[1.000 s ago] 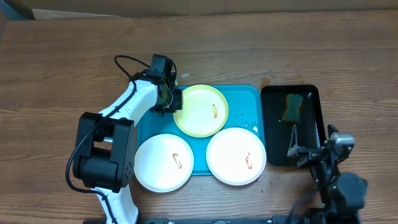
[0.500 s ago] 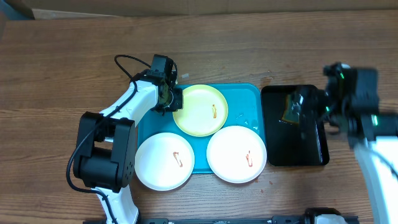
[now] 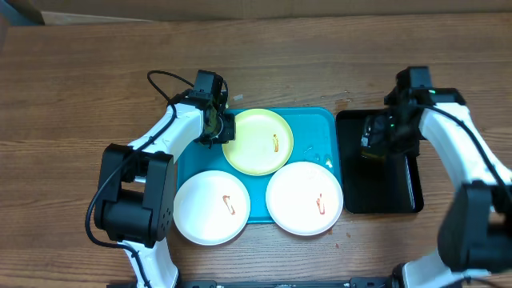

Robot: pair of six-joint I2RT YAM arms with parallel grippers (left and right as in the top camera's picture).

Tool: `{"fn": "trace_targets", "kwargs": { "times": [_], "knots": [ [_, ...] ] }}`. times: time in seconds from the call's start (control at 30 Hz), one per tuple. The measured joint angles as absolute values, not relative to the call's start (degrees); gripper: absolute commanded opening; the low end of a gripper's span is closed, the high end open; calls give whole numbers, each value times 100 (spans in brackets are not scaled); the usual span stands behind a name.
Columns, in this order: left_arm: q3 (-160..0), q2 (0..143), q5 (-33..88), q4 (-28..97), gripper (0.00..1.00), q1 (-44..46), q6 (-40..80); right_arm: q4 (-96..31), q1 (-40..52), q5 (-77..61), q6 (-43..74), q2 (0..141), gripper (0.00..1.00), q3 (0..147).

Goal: Clean dirty plates on tray and stack at the side

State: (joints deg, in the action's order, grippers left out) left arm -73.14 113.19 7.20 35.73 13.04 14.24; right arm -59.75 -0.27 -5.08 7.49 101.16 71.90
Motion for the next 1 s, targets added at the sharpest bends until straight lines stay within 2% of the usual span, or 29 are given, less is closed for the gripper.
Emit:
{"fn": "trace_targets", "kwargs": {
  "times": [0.2, 0.23, 0.3, 0.33, 0.37, 0.43, 0.5, 0.63, 0.9, 0.93, 0.97, 1.0],
  "knots": [
    [-7314, 11319, 718, 3573, 12, 1304, 1424, -5754, -27, -443, 746, 11030, 83, 7190],
    [-7314, 11319, 718, 3573, 12, 1304, 1424, -5747, -27, -425, 746, 11146, 72, 7190],
    [-7314, 11319, 714, 3573, 14, 1304, 1424, -5763, -27, -370, 738, 11194, 20, 7238],
    [-7314, 11319, 705, 3573, 15, 1306, 1426, -5745, -27, -362, 751, 11205, 7, 7244],
    [-7314, 11319, 701, 3573, 16, 1304, 1426, -5736, -27, -357, 744, 11214, 4, 7244],
    [-7312, 11319, 696, 3575, 16, 1304, 1441, -5739, -27, -357, 746, 11225, 7, 7244],
    [-7310, 11319, 696, 3575, 17, 1304, 1446, -5741, -27, -362, 749, 11231, 66, 7244],
    [-7310, 11319, 676, 3575, 18, 1304, 1448, -5769, -25, -377, 766, 11233, 77, 7266],
    [-7310, 11319, 676, 3577, 19, 1304, 1461, -5426, -23, -121, 749, 11233, 75, 7284],
    [-7310, 11319, 674, 3577, 19, 1304, 1461, -5347, -23, -86, 749, 11233, 61, 7286],
    [-7310, 11319, 676, 3577, 18, 1304, 1461, -5273, -23, -51, 722, 11233, 33, 7284],
    [-7310, 11319, 674, 3577, 19, 1304, 1461, -5218, -23, -23, 738, 11236, 17, 7284]
  ]
}}
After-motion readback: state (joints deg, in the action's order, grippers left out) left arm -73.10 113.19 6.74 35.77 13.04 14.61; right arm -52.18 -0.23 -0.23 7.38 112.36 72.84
